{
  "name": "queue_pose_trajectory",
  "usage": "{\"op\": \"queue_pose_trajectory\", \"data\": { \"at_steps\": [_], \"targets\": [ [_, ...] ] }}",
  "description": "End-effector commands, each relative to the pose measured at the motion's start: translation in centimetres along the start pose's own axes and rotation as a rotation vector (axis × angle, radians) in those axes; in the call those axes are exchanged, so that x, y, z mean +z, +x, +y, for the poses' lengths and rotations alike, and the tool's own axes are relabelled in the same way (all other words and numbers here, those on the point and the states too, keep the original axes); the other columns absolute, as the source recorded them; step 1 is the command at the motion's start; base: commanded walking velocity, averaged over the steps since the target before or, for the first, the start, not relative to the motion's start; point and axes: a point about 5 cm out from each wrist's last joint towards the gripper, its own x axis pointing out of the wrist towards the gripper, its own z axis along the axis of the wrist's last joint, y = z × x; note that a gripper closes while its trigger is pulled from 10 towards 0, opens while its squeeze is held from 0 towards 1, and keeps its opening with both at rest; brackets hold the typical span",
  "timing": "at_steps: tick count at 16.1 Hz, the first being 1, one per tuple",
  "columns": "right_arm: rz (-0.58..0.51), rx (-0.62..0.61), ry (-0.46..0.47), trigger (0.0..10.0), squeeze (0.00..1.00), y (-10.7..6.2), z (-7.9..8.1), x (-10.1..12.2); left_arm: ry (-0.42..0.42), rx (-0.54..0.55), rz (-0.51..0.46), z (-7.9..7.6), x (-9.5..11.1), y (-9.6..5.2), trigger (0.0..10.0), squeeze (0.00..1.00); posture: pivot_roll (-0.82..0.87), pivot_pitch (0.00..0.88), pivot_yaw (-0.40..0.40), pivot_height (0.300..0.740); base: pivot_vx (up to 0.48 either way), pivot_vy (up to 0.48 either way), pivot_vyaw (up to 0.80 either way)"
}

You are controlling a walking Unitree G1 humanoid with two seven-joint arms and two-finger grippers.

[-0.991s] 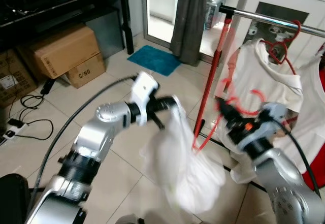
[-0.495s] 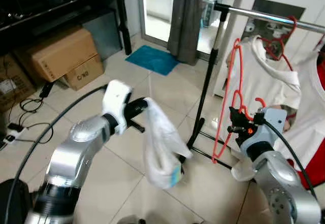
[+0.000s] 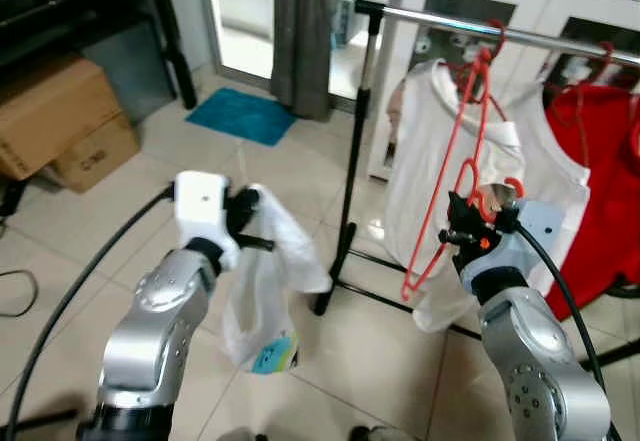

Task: Hang hanger

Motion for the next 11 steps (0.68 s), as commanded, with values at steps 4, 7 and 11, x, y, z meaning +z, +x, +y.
{"op": "queue_pose_trajectory", "data": {
  "at_steps": [4,7,11],
  "targets": [
    [-0.035,-0.098,-0.042,10.0,0.00,0.4,-1.3,-0.2,0.010,0.016,-0.074,-0.1,1.4,0.1,10.0,0.00,0.05,0.013,-0.022,0.740,0.000,0.000,-0.80],
    [-0.157,-0.114,-0.155,10.0,0.00,0.7,-1.5,0.9,0.000,0.045,-0.070,0.1,1.2,0.2,10.0,0.00,0.05,0.018,-0.019,0.740,0.000,0.000,-0.80],
    [-0.116,-0.079,-0.030,10.0,0.00,0.4,-1.0,0.2,0.011,0.035,-0.057,-0.5,0.9,0.4,10.0,0.00,0.03,0.018,-0.026,0.740,0.000,0.000,-0.80]
  ]
}}
